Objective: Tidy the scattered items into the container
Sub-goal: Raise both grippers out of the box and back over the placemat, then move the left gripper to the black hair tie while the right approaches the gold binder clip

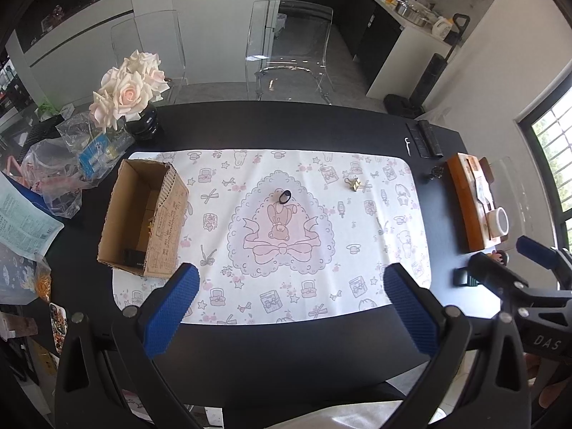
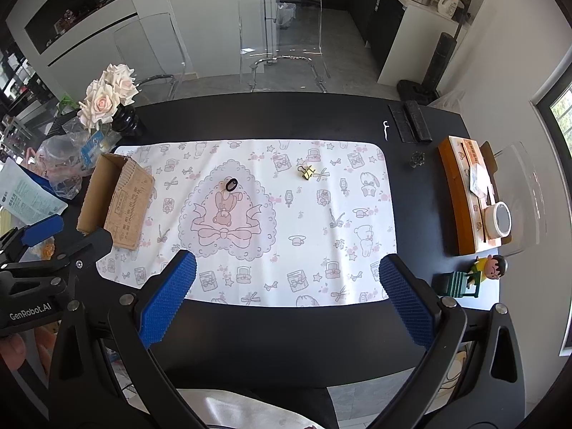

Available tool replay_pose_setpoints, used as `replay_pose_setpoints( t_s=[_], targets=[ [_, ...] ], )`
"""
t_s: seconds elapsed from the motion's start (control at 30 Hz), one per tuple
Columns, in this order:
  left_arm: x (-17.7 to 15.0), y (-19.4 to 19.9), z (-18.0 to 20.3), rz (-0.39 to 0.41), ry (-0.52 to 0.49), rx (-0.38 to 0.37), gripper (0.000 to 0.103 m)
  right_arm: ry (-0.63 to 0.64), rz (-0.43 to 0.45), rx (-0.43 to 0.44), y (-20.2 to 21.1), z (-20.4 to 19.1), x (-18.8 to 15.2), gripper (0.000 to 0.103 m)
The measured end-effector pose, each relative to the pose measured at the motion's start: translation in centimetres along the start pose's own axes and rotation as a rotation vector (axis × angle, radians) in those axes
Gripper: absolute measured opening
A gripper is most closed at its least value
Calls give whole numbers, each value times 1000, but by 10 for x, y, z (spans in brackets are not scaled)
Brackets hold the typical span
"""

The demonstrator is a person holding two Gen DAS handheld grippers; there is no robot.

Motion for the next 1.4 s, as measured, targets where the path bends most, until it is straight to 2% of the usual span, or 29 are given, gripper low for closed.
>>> replay_pose_setpoints(
  t_s=[0.67, 1.4],
  targets=[
    [-3, 3, 22, 10, -21, 14, 103, -11, 6, 14, 2, 19, -8, 103],
    [13, -16, 20, -15, -23, 16, 103, -5, -21, 29, -19, 19, 12, 103]
  ],
)
Point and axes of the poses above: each gripper's, at about its wrist camera, not at the fingertips, and y roughly against the way its jaws point, z to its right, x to its top, the point moved 2 cm from there along -y, roughly the way its jaws point, and after that the axes turned 6 degrees about y, right-handed, at the moved point
